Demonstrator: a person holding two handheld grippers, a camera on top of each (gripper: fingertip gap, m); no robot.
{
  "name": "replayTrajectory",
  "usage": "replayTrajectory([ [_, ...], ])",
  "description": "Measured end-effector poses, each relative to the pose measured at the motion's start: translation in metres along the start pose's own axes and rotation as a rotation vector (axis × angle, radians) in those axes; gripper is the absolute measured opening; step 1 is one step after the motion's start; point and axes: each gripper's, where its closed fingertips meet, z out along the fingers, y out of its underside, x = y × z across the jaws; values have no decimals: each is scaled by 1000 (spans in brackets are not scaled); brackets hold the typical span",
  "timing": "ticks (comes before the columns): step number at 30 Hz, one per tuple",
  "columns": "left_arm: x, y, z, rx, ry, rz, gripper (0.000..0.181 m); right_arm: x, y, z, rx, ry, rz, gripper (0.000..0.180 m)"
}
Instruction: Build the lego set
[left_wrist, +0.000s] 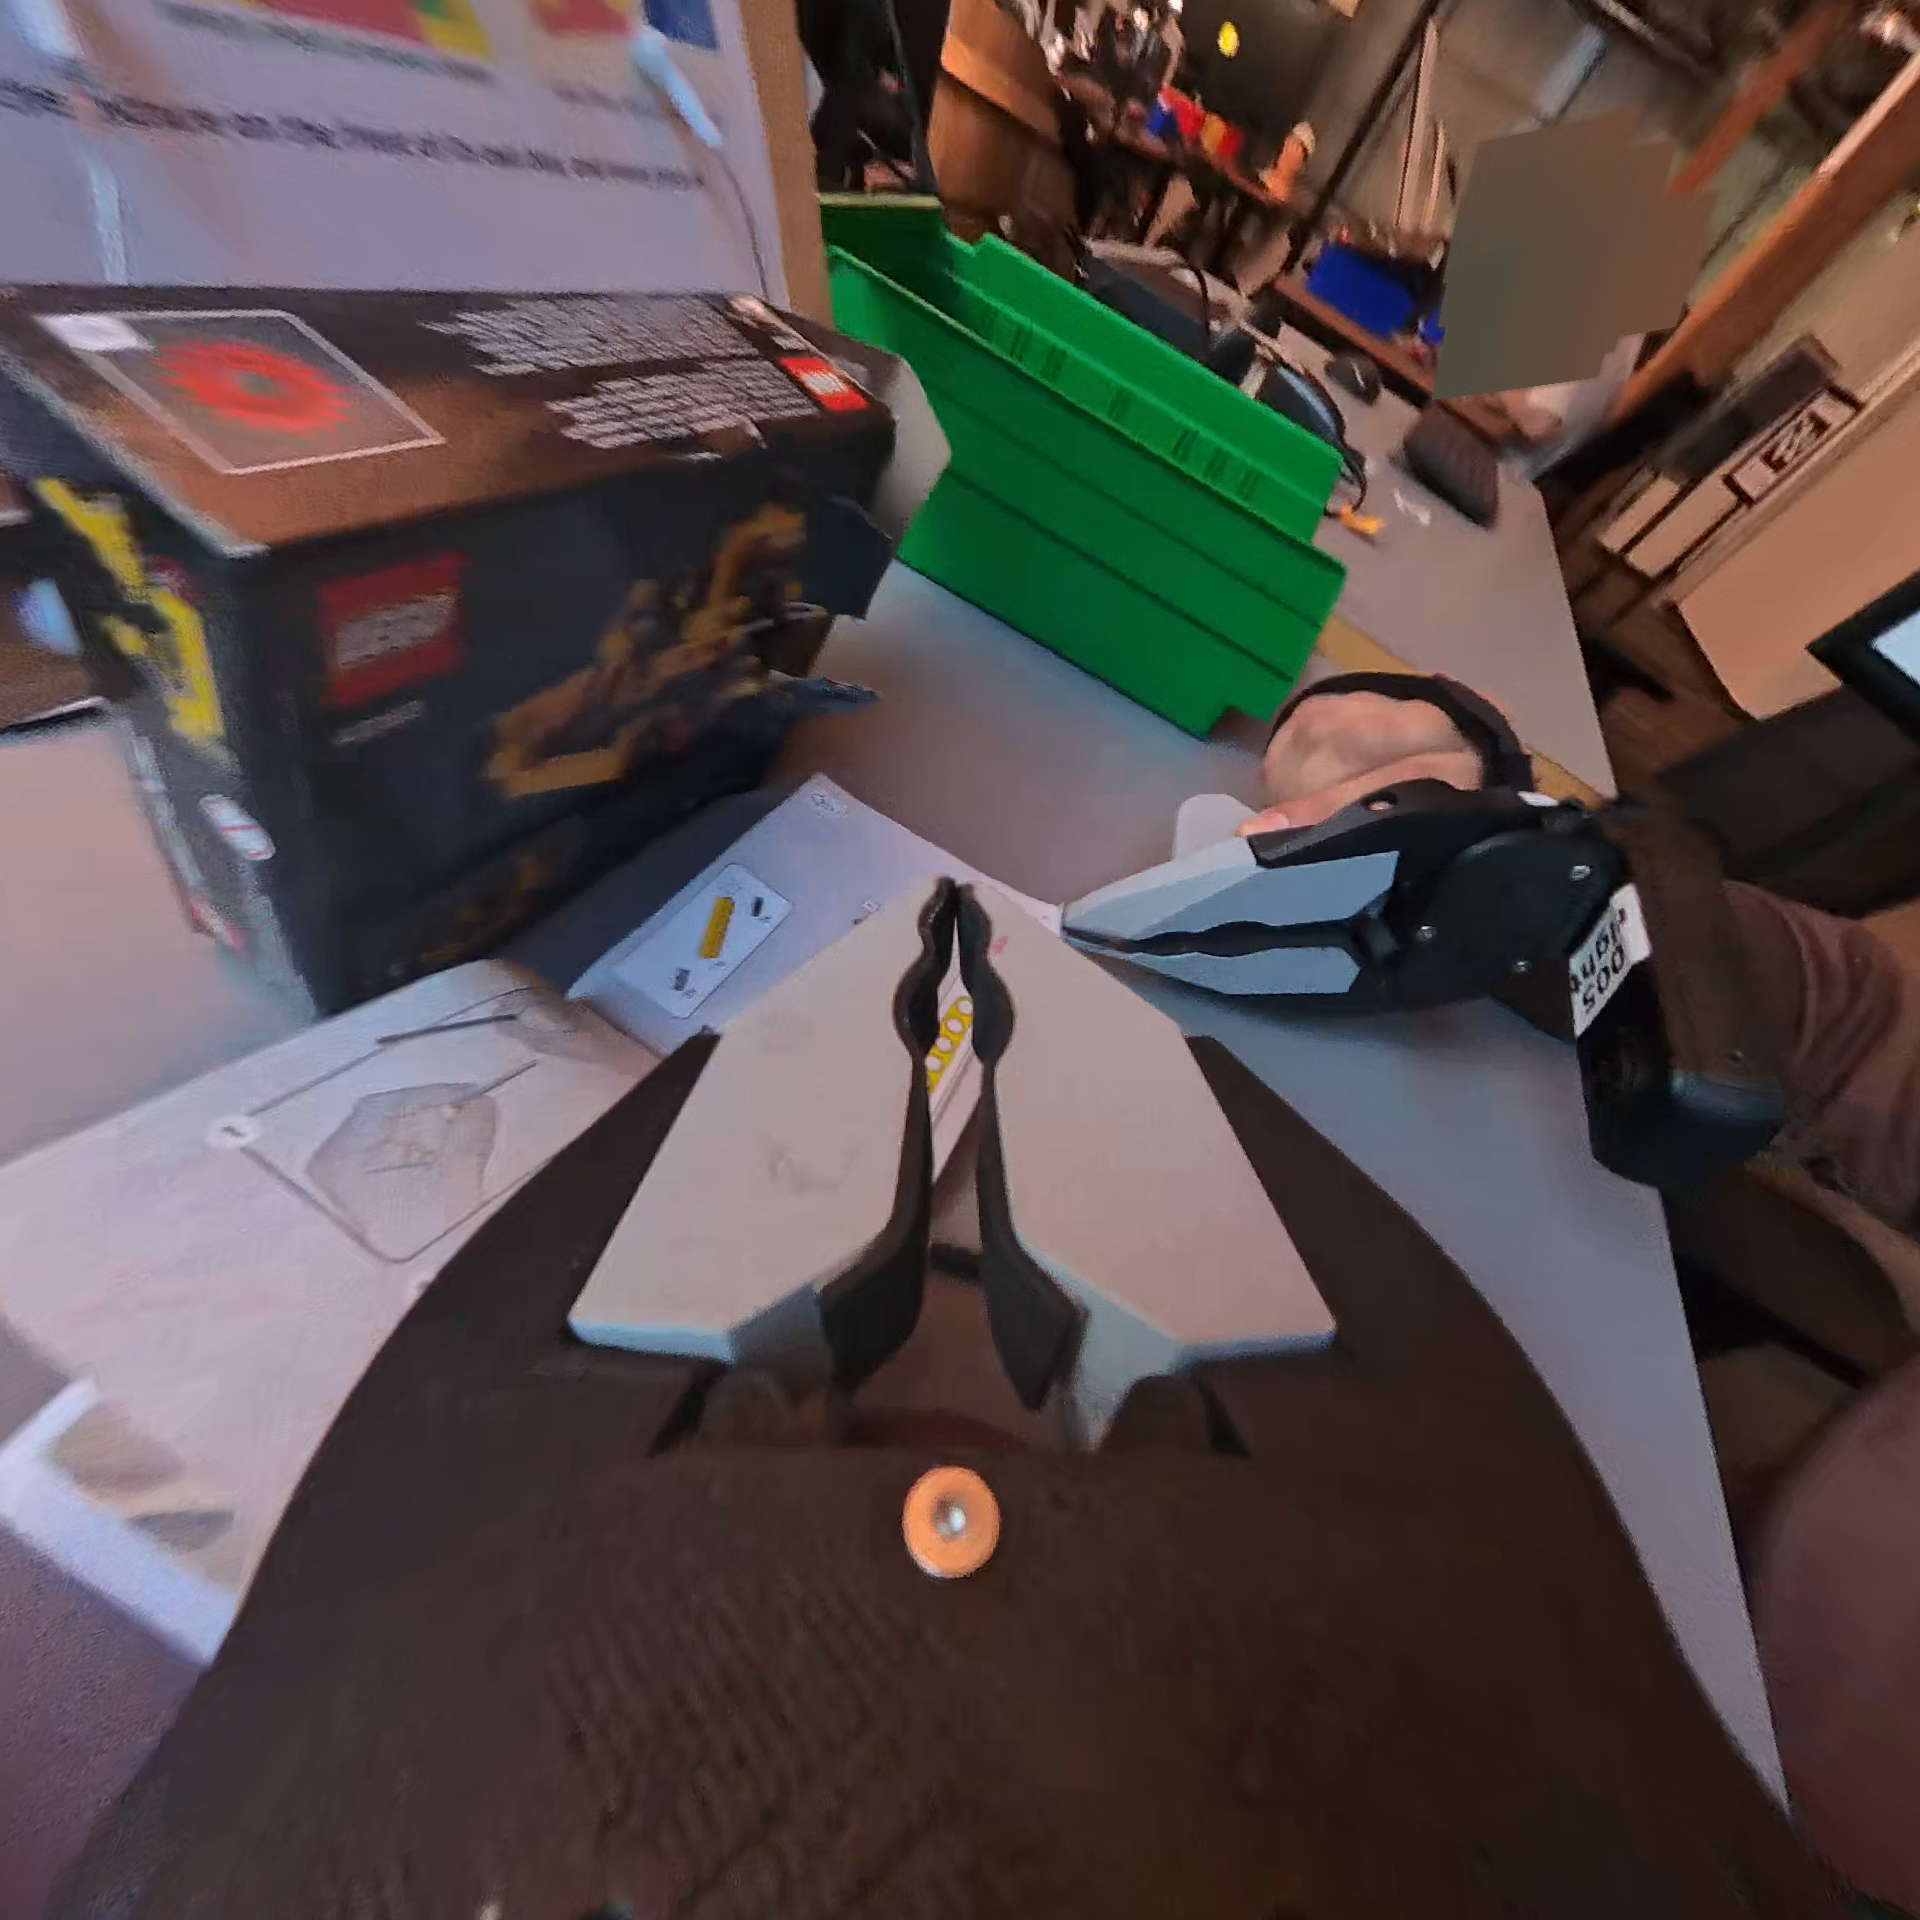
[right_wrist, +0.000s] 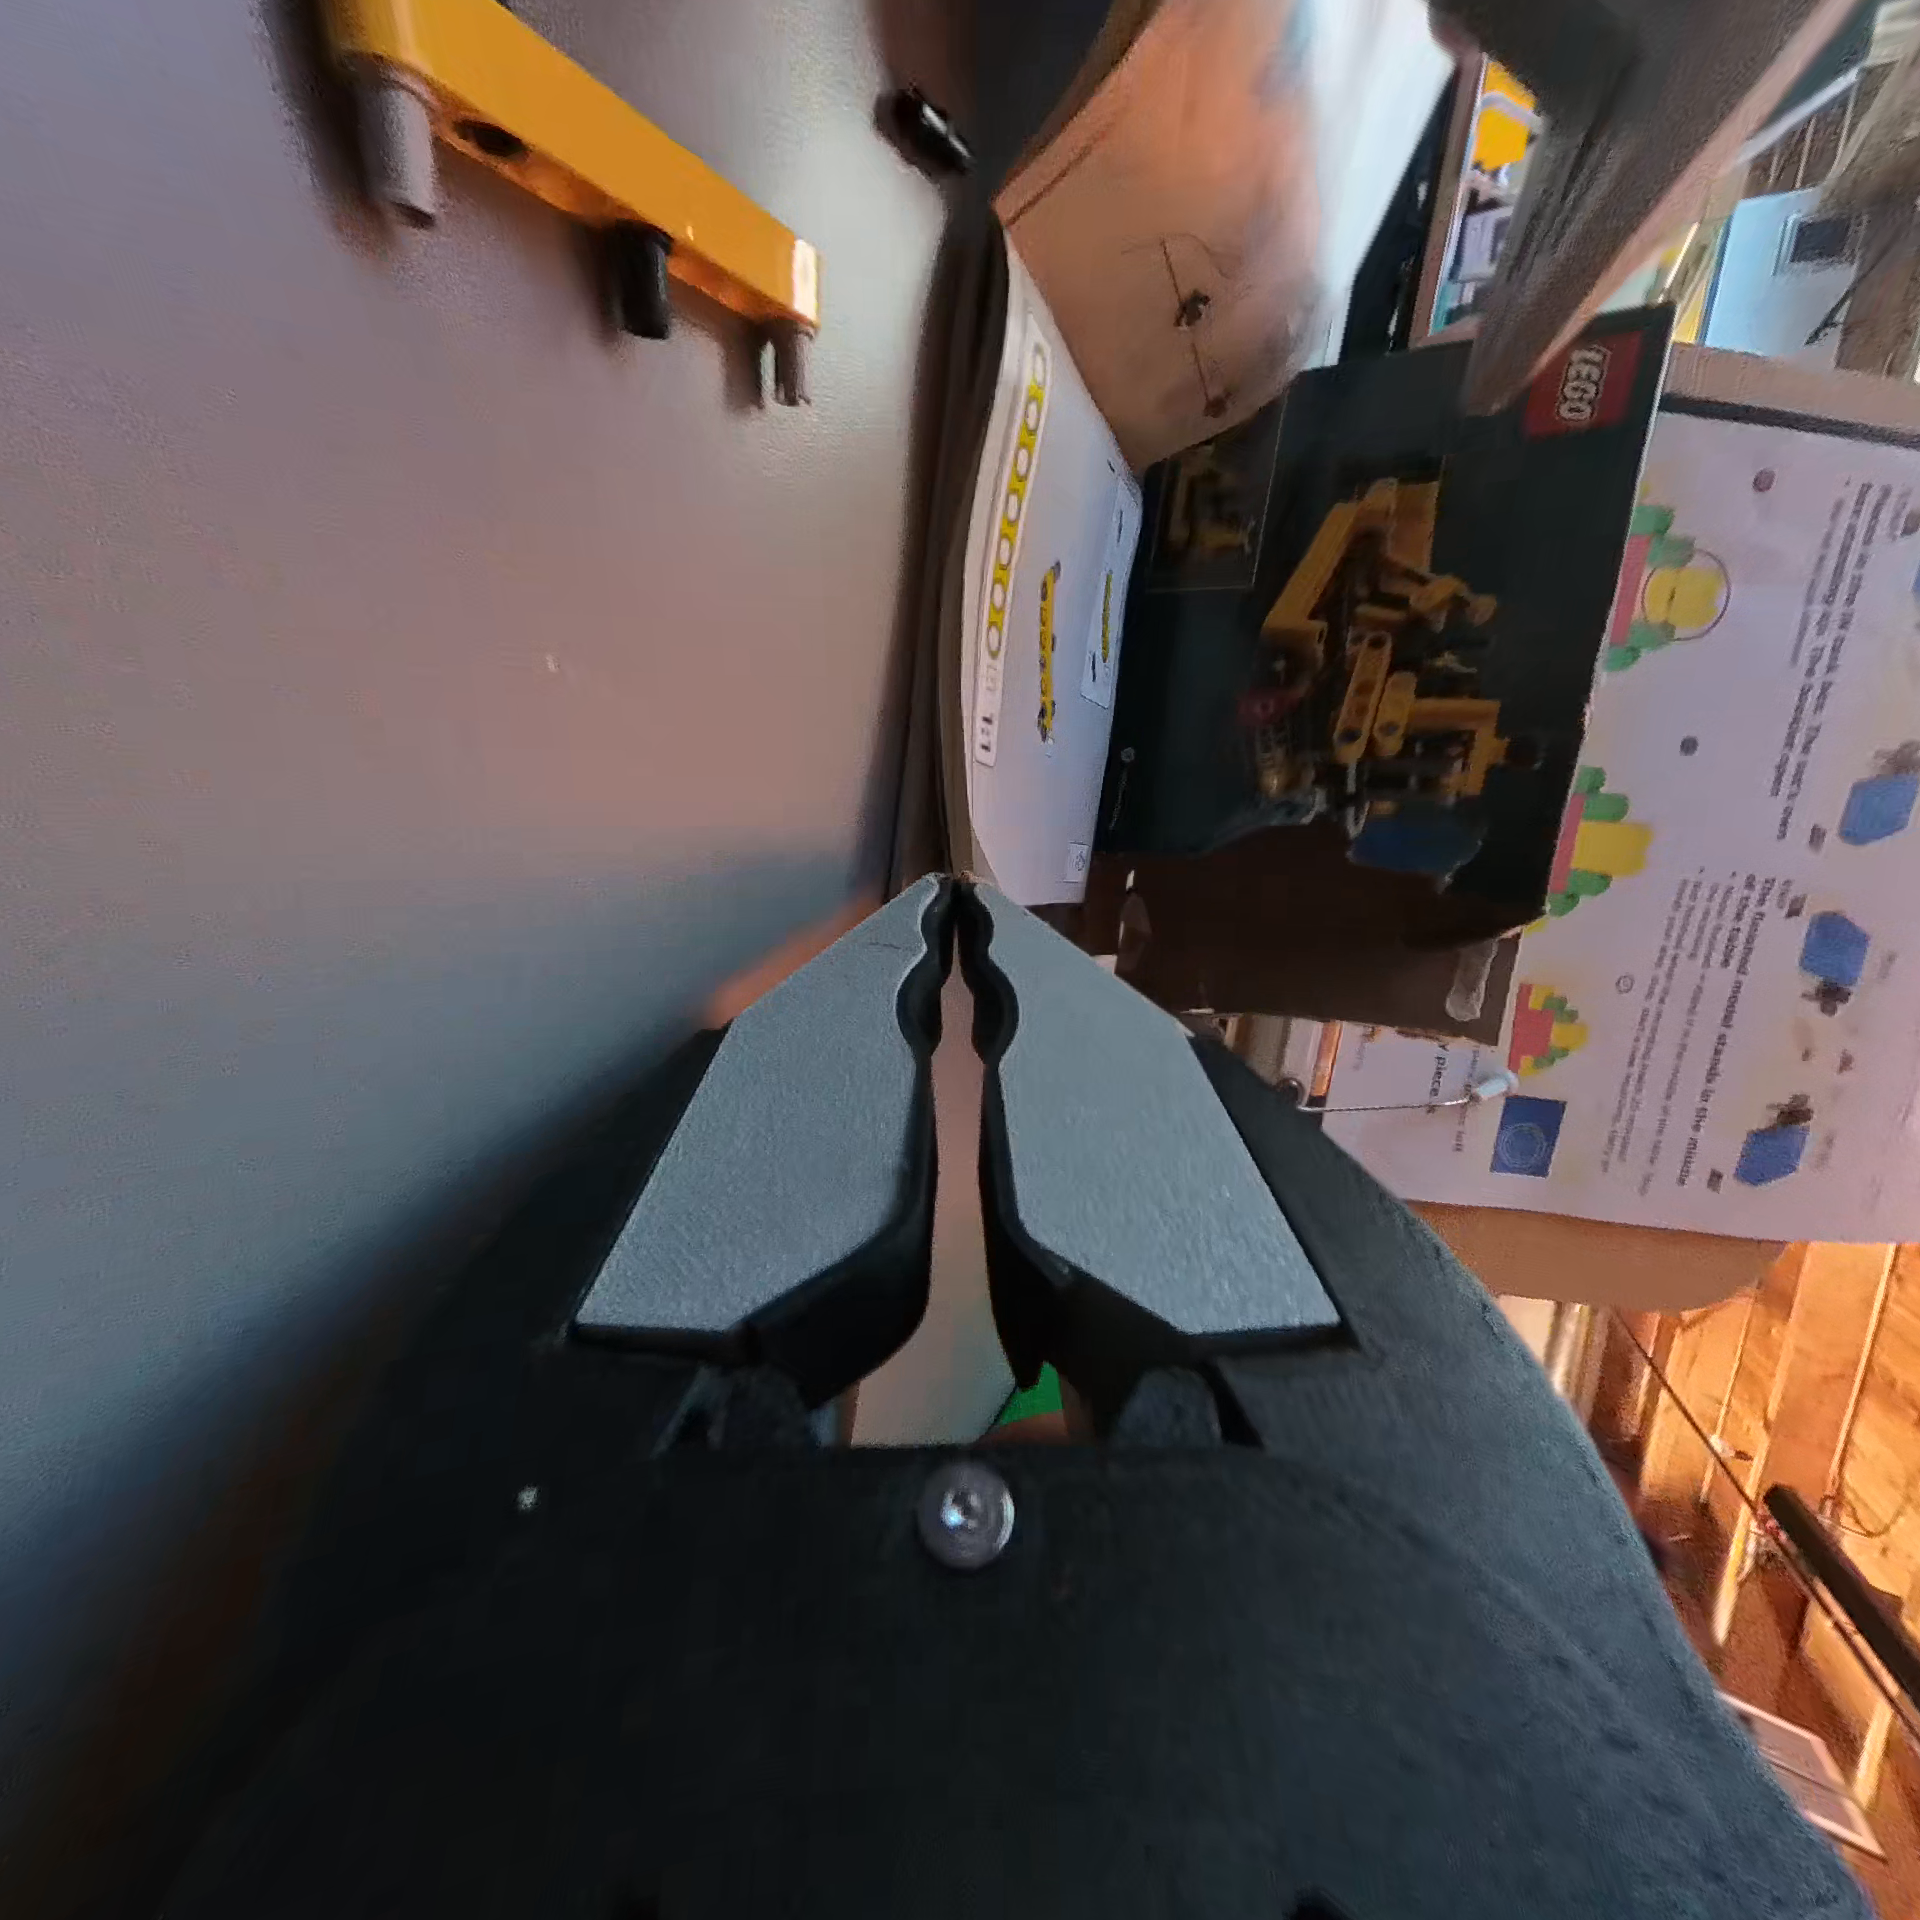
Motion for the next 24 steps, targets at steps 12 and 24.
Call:
replayTrajectory([
  [12, 33, 40, 30, -230, -23, 133, 0, 34, -11, -10, 52, 164, 49, 0],
  [24, 48, 21, 34, -89, 146, -35, 3, 52, -37, -20, 114, 292, 8, 0],
])
